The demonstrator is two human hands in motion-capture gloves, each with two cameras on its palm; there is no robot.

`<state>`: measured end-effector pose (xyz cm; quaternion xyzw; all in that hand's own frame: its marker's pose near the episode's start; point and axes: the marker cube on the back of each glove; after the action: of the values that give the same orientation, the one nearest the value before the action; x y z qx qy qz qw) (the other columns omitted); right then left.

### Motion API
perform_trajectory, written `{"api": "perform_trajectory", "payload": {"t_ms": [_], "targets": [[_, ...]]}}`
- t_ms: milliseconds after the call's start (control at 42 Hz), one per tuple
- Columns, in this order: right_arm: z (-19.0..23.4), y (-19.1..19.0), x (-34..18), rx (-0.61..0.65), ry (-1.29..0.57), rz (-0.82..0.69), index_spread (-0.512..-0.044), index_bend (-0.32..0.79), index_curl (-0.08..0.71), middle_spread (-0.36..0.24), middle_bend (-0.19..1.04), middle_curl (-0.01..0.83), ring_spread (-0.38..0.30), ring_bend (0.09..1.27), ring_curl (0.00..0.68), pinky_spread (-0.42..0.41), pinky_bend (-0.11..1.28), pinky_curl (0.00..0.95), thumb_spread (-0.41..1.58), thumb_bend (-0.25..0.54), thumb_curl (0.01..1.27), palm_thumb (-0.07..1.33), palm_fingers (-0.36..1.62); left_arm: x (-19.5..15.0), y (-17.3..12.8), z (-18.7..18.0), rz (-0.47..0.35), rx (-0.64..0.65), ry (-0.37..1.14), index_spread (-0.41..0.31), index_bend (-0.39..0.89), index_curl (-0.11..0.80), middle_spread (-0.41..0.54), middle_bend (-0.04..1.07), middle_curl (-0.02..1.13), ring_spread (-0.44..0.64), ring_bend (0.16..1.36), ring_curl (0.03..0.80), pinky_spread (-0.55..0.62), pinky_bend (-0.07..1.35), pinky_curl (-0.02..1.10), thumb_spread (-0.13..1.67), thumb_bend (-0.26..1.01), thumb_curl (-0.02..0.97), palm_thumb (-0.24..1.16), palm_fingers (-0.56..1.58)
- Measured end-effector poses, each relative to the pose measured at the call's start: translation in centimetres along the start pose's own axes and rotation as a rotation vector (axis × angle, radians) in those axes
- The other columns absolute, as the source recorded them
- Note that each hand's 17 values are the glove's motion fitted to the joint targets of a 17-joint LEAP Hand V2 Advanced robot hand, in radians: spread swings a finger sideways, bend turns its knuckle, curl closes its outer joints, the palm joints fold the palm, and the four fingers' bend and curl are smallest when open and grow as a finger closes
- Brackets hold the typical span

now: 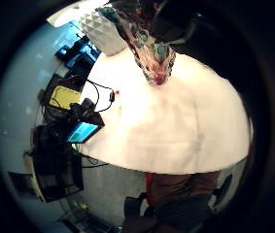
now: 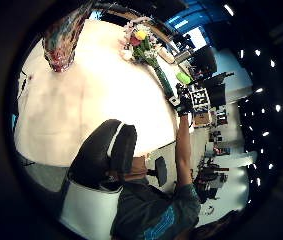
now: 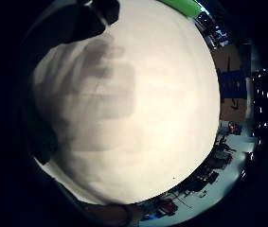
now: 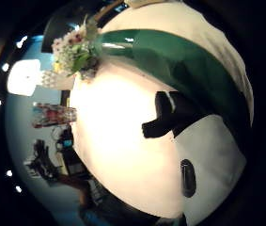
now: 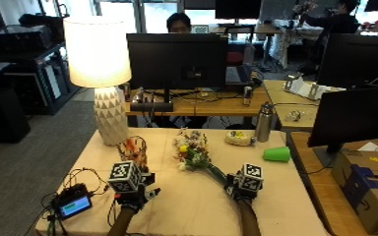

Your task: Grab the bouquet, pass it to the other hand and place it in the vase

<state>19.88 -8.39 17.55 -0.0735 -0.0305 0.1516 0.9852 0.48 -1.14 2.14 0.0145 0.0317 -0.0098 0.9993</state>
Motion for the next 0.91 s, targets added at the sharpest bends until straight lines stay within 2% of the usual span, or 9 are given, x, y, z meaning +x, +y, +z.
{"api": "perform_trajectory", "payload": {"t_ms": [119, 215, 262, 286, 381, 429, 596, 715, 906], "targets": [[-0.4, 1.4, -1.1, -0.041, 0.023, -0.001, -0.283, 0.09, 0.15, 0.026, 0.33, 0.371, 0.141, 0.54, 0.305, 0.305, 0.69, 0.349, 1.1, 0.031, 0.4, 0.78, 0.45, -0.1, -0.1, 0.4, -0.001, -0.003, 0.004, -0.058, 0.11, 0.209, 0.134, 0.2, 0.35, 0.36, 0.65, 0.277, 0.46, 0.54, 0.34, 0.99, -0.03, 0.277, 0.21, 0.21], [-0.8, 1.3, -1.4, 0.053, 0.109, 0.006, -0.292, 0.21, 0.202, -0.023, 0.37, 0.383, 0.069, 0.54, 0.302, 0.28, 0.58, 0.318, 1.11, 0.051, 0.43, 0.85, 0.68, -0.1, -0.1, 0.5, 0.001, 0.0, 0.005, -0.058, 0.11, 0.21, 0.135, 0.2, 0.35, 0.36, 0.65, 0.277, 0.46, 0.54, 0.34, 0.99, -0.03, 0.279, 0.21, 0.21], [-1.1, 1.3, -1.6, 0.109, 0.136, 0.009, -0.29, 0.22, 0.223, -0.052, 0.38, 0.391, 0.015, 0.57, 0.322, 0.237, 0.55, 0.312, 1.1, 0.062, 0.44, 0.89, 0.83, -0.1, -0.1, 0.6, 0.001, 0.0, 0.009, -0.058, 0.11, 0.211, 0.135, 0.2, 0.35, 0.36, 0.65, 0.277, 0.46, 0.54, 0.34, 0.99, -0.03, 0.28, 0.21, 0.21], [-1.1, 1.3, -1.6, 0.132, 0.139, 0.011, -0.293, 0.21, 0.228, -0.051, 0.36, 0.386, 0.016, 0.53, 0.307, 0.245, 0.54, 0.306, 1.1, 0.057, 0.44, 0.89, 0.79, -0.1, -0.1, 0.6, 0.002, -0.002, 0.011, -0.058, 0.11, 0.212, 0.136, 0.2, 0.35, 0.36, 0.65, 0.277, 0.46, 0.54, 0.34, 0.99, -0.03, 0.281, 0.21, 0.21], [-1.3, 1.3, -1.8, 0.22, 0.157, 0.038, -0.291, 0.13, 0.243, -0.102, 0.41, 0.412, -0.09, 0.62, 0.354, 0.134, 0.5, 0.31, 1.03, 0.049, 0.47, 0.94, 1.04, -0.1, -0.1, 0.6, 0.002, 0.001, 0.018, -0.058, 0.11, 0.213, 0.136, 0.2, 0.36, 0.36, 0.65, 0.277, 0.46, 0.54, 0.34, 0.99, -0.03, 0.282, 0.21, 0.21], [-1.2, 1.2, -1.8, 0.263, 0.184, 0.055, -0.286, 0.04, 0.221, -0.126, 0.45, 0.432, -0.132, 0.71, 0.387, -0.038, 0.61, 0.347, 0.93, 0.034, 0.5, 0.96, 1.28, 0.0, -0.1, 0.5, 0.002, 0.007, 0.022, -0.058, 0.11, 0.213, 0.136, 0.2, 0.36, 0.36, 0.65, 0.276, 0.45, 0.54, 0.34, 0.99, -0.03, 0.283, 0.21, 0.21], [-1.7, 1.8, -1.6, 0.311, 0.113, 0.095, -0.278, 0.14, 0.265, -0.161, 0.57, 0.494, -0.183, 0.84, 0.465, -0.216, 0.63, 0.393, 0.71, -0.02, 0.56, 0.97, 1.38, 0.3, -0.5, 0.4, 0.008, 0.03, 0.06, -0.058, 0.11, 0.213, 0.136, 0.2, 0.36, 0.36, 0.65, 0.278, 0.45, 0.55, 0.34, 0.99, -0.03, 0.284, 0.21, 0.21], [-3.9, 3.0, -1.9, 0.377, -0.056, 0.095, -0.276, 0.16, 0.293, -0.173, 0.62, 0.52, -0.194, 0.88, 0.493, -0.256, 0.67, 0.418, 0.63, -0.027, 0.59, 0.97, 1.38, 1.5, -2.0, -0.7, 0.034, 0.064, 0.114, -0.059, 0.13, 0.222, 0.136, 0.19, 0.35, 0.35, 0.65, 0.277, 0.44, 0.54, 0.34, 0.99, -0.02, 0.285, 0.21, 0.24], [-7.6, 5.0, -4.2, 0.453, -0.455, 0.046, -0.271, 0.16, 0.332, -0.176, 0.66, 0.542, -0.195, 0.92, 0.515, -0.288, 0.7, 0.442, 0.57, -0.029, 0.63, 0.97, 1.36, 5.7, -4.0, -3.5, 0.114, 0.057, 0.373, -0.063, 0.15, 0.243, 0.115, 0.19, 0.35, 0.31, 0.64, 0.276, 0.41, 0.53, 0.34, 1.0, -0.02, 0.287, 0.22, 0.32]]}}
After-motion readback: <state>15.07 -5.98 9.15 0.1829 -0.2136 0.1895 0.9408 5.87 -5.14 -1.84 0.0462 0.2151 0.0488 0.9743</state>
